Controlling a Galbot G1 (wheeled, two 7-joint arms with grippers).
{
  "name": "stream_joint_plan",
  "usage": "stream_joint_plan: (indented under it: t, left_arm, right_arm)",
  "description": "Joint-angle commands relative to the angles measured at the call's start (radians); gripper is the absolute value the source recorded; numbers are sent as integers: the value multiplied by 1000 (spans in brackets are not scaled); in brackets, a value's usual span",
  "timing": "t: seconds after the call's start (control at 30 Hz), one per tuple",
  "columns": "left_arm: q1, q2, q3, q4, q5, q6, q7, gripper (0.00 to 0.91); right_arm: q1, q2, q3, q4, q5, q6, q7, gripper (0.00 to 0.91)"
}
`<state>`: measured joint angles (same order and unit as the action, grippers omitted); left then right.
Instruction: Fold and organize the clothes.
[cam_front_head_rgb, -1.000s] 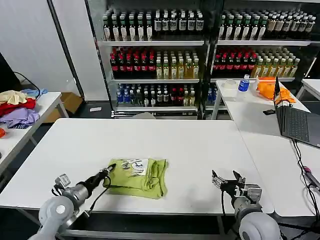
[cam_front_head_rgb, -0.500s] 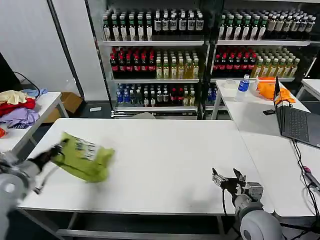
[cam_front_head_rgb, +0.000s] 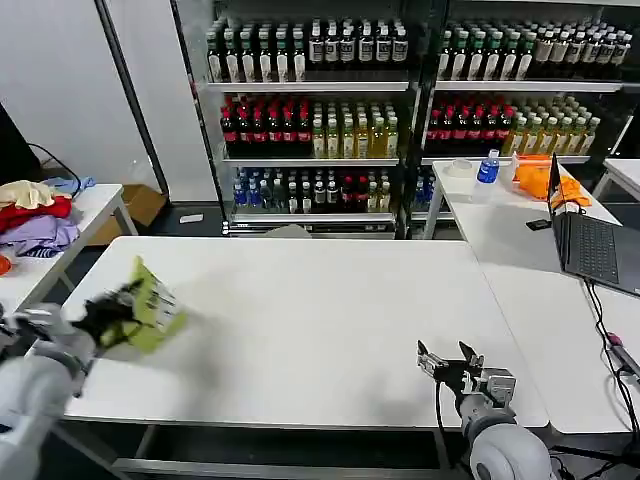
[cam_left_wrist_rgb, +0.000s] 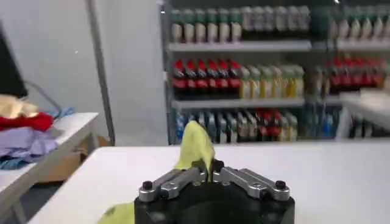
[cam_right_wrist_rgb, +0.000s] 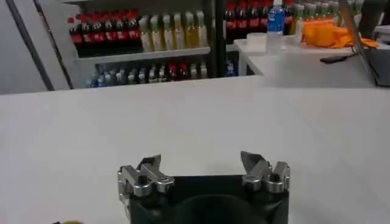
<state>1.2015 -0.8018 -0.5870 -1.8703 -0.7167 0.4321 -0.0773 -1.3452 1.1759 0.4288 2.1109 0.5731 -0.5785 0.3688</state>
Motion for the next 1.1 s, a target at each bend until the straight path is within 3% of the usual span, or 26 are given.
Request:
stream_joint_plan:
  t: [0.03, 0.27, 0.73, 0.93, 0.97, 1.0, 1.1]
  left_arm:
    - [-32, -153, 333, -51, 476, -101, -24, 30]
    - [-70, -172, 437, -103, 391, -53, -41, 30]
    - [-326, -438, 630, 130, 95, 12, -223, 30]
    - [-419, -507, 672, 220, 83, 10, -231, 50]
    - [-426, -513, 677, 231, 85, 11, -228, 302]
    - [-435, -521, 686, 244, 85, 7, -221, 907]
    - [-430, -536, 685, 242, 76, -19, -200, 907]
  right_arm:
    - [-31, 14, 15, 8, -31, 0, 3, 907]
    - [-61, 29, 33, 21, -51, 0, 2, 907]
    - [-56, 6, 44, 32, -49, 0, -5, 907]
    - [-46, 1, 31, 38, -51, 1, -6, 907]
    - [-44, 0, 30, 39, -51, 0, -6, 907]
    - [-40, -2, 28, 39, -50, 0, -8, 907]
    - [-27, -7, 26, 36, -47, 1, -16, 907]
